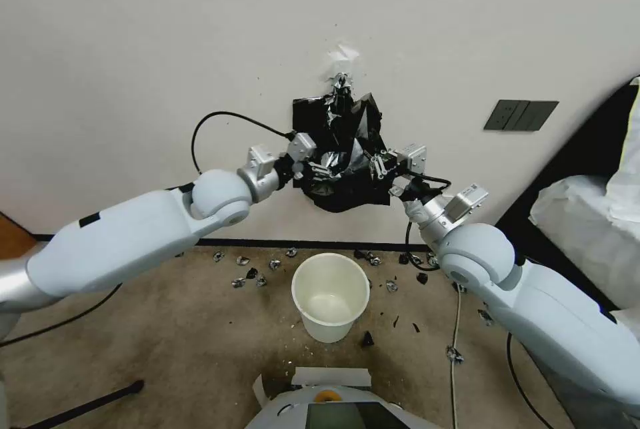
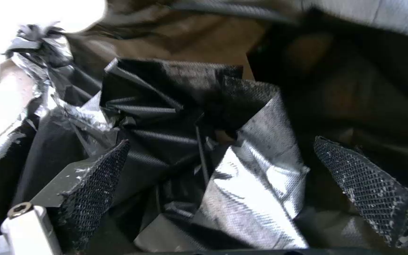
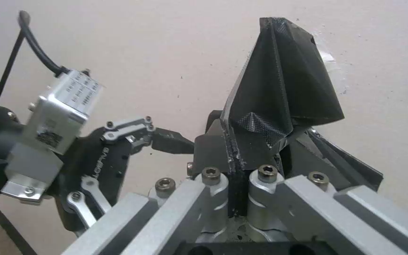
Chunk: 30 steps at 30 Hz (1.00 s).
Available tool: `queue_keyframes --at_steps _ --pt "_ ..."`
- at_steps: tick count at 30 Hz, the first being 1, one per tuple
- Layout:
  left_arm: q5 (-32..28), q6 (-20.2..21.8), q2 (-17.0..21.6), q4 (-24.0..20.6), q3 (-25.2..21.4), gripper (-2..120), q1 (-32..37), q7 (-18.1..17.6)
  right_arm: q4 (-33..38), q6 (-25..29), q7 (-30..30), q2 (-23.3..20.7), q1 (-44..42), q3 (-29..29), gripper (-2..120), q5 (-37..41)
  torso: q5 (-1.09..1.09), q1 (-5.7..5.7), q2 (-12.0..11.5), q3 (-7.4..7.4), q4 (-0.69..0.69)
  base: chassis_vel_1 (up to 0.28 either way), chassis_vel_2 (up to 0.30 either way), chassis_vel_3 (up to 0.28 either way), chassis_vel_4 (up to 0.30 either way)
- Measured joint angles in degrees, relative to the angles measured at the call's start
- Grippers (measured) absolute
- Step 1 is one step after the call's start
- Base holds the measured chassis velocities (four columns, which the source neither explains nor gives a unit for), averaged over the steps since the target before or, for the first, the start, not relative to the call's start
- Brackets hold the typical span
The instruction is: Place a trash bag onto the trash bin.
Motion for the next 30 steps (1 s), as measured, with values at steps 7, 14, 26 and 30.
queue_keyframes --at_steps 7,14,26,30 --pt "1.45 3.25 -2.12 1.26 1.61 81 -2.00 -0.74 0.79 -0.08 0.01 0.09 0.11 0.11 0 0.37 0.00 0.00 0.00 0.00 -0.03 0.000 0.000 0.000 0.000" --pt "0.30 5.80 -2.55 2.29 1.79 55 -2.04 -3.00 1.29 -0.12 0.07 0.07 0.09 0.37 0 0.69 -0.01 0.00 0.00 0.00 -0.01 0.000 0.000 0.000 0.000" --pt "-3.03 5.24 -1.01 1.27 -2.37 13 2.41 -8.67 1.51 -0.12 0.18 0.46 -0.78 0.42 0 0.77 -0.02 0.00 0.00 0.00 -0.02 0.000 0.000 0.000 0.000" --pt "-5.40 2.61 0.16 -1.06 -5.86 0 5.99 -11.72 1.52 -0.09 1.21 1.15 -2.34 0.94 0 0.74 0.00 0.00 0.00 0.00 -0.02 0.000 0.000 0.000 0.000"
